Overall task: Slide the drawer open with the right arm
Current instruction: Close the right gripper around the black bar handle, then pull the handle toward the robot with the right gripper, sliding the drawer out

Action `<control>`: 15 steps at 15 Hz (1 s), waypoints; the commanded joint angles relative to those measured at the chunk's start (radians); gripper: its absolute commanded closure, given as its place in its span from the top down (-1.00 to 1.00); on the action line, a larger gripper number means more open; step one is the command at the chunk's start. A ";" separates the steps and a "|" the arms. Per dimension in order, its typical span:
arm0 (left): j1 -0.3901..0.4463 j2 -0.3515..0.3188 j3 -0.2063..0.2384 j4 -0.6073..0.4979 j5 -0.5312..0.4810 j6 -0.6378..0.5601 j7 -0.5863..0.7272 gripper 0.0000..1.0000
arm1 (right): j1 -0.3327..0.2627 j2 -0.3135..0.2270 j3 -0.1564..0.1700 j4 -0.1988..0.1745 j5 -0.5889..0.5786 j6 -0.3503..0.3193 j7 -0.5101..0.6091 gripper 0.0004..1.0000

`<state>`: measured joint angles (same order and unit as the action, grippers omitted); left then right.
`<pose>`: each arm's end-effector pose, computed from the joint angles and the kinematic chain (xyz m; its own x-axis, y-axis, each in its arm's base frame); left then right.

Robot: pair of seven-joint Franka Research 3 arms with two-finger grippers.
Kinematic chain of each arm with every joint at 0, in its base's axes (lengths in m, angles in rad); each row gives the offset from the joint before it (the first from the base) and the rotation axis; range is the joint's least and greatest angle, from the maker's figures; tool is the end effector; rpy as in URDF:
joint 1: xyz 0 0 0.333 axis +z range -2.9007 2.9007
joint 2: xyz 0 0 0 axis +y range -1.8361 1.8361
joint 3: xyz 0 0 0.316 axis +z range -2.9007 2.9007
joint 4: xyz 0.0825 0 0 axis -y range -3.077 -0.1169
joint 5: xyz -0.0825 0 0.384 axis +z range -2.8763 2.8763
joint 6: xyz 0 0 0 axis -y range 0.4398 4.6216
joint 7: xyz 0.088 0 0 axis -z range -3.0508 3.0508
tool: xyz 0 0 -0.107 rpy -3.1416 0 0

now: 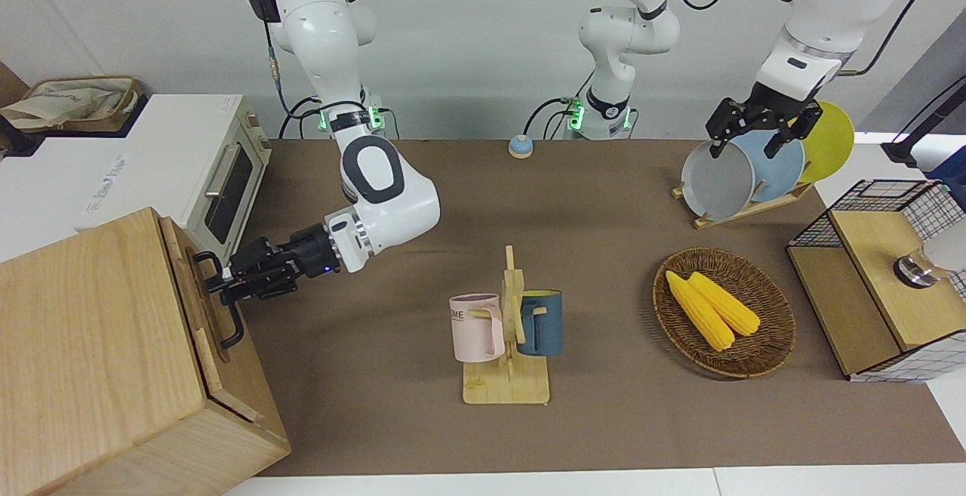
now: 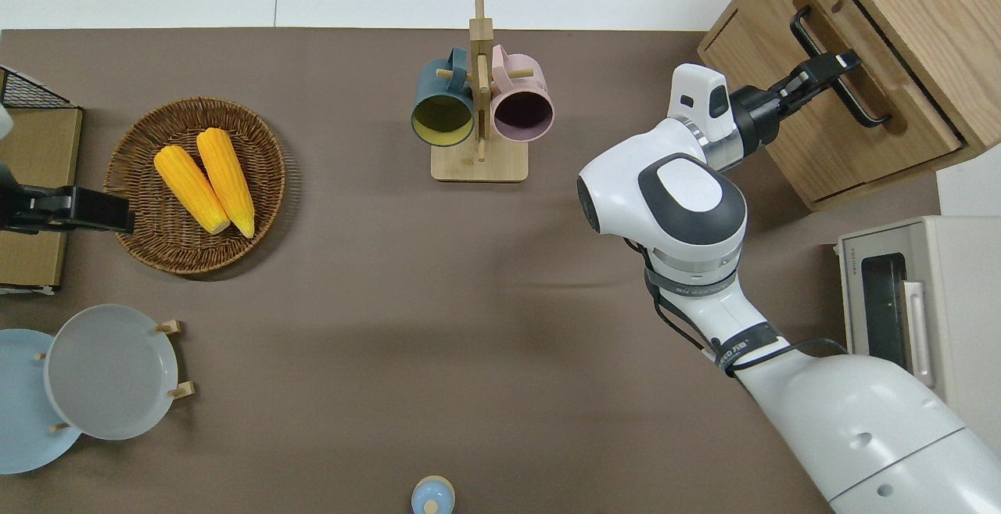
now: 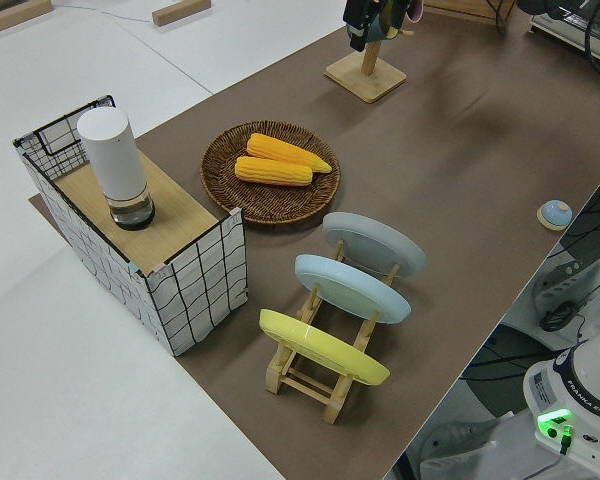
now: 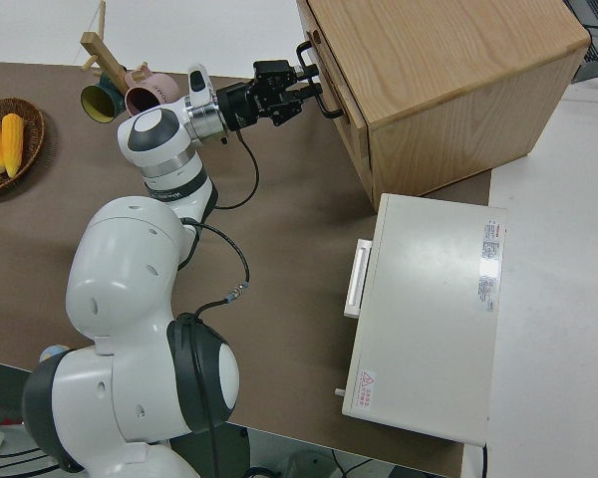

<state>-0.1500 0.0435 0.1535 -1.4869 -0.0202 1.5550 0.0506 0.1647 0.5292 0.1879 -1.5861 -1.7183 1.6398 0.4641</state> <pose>0.5670 -0.0023 0.6385 0.9985 -0.0477 0.0258 -0.0480 -0.9988 0.0123 0.6879 0.1218 0.3948 0.8928 0.4448 -0.0712 0.0649 0.0293 0.9975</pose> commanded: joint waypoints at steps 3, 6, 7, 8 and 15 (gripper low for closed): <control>-0.017 0.013 0.017 0.020 0.011 0.000 0.008 1.00 | -0.005 -0.015 0.007 -0.034 -0.015 0.003 0.010 -0.99; -0.017 0.013 0.017 0.020 0.011 0.000 0.008 1.00 | -0.002 -0.020 0.008 -0.034 -0.012 -0.004 0.008 -1.00; -0.017 0.013 0.017 0.020 0.012 0.000 0.008 0.99 | -0.001 -0.021 0.012 -0.037 -0.004 -0.005 0.008 -1.00; -0.017 0.013 0.017 0.020 0.011 0.000 0.008 1.00 | 0.012 -0.023 0.013 -0.037 0.011 -0.012 0.008 -1.00; -0.017 0.013 0.017 0.020 0.012 0.000 0.008 1.00 | 0.068 -0.023 0.021 -0.035 0.048 -0.076 0.008 -1.00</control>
<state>-0.1500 0.0435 0.1535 -1.4869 -0.0202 1.5550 0.0506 0.2035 0.5283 0.2042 -1.6009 -1.6931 1.5801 0.4907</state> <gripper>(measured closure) 0.000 0.819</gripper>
